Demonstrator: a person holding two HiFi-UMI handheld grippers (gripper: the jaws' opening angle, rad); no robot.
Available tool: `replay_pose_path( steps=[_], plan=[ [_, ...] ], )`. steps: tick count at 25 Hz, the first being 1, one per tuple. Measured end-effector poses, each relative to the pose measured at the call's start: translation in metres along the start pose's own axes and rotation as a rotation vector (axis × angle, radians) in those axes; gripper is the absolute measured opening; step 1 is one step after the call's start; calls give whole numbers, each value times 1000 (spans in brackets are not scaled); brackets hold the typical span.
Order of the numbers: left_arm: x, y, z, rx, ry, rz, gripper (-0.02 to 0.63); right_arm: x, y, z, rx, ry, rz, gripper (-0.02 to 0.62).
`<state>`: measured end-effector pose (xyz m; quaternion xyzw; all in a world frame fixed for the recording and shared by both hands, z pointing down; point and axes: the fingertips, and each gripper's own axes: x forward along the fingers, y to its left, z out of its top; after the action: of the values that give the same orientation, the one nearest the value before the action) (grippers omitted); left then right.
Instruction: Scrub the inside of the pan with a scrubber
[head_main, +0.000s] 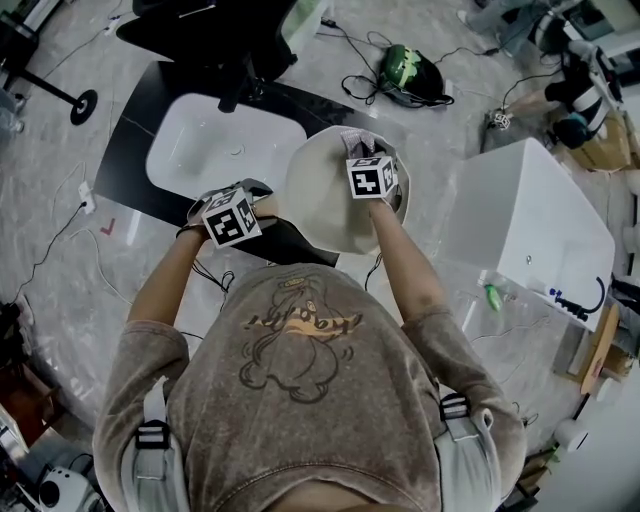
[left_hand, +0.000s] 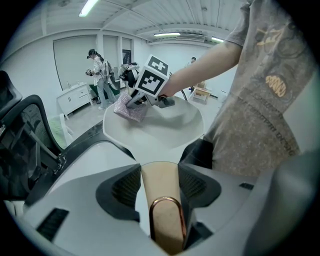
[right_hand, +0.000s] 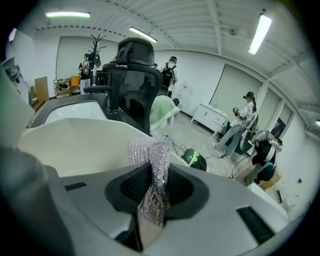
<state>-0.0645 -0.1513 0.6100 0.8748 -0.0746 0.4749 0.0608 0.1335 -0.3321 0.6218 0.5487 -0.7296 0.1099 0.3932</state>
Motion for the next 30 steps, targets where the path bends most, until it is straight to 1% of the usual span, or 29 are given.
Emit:
replay_pose_path(
  steps=[4,8,15,18,26,30],
  plan=[
    [-1,-1,1,-5,1,4,247,-8,-18,-11,2,38,-38,91],
    [0,-1,0,-11,8,13,245,-13,-24,-17,-22,71,-62,92],
    [2,-1,2,-28,3,25,244,-24,-35,-30,-106,153,-58,91],
    [2,-1,2,-31,1,32,244,-33,-37,-38,-166,188,-52,91],
    [1,-2,3,-40,21,53,244,-59,-44,-63,-261,258,7,91],
    [1,-2,3,-46,28,68,242,-71,-41,-76,-257,304,77,89]
  ],
)
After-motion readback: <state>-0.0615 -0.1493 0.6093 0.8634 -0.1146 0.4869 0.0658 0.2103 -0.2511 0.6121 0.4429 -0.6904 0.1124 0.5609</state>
